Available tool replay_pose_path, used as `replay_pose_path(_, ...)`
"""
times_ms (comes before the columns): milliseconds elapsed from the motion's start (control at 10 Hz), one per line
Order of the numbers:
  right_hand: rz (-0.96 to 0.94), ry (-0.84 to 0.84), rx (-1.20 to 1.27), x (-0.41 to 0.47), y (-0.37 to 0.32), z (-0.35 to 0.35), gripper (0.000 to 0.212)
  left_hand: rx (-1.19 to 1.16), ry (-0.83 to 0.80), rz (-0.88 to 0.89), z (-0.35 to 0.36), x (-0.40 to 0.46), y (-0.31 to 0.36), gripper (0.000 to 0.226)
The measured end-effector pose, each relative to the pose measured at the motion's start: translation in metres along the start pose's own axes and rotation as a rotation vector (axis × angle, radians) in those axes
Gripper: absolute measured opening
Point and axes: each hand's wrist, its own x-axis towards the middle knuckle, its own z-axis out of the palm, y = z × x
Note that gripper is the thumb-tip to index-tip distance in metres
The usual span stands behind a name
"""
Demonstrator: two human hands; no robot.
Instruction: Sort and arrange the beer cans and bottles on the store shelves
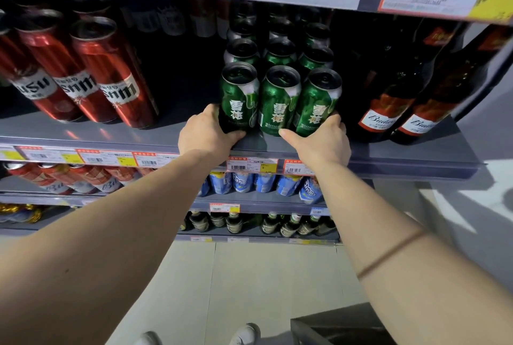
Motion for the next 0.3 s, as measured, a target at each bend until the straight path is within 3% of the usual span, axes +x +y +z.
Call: replay_pose_path(300,-0.005,-0.089,0.225,-0.014,0.004,-0.022,0.104,-0.227,0.000,0.015,-0.021,-0.021,0.006,0.072)
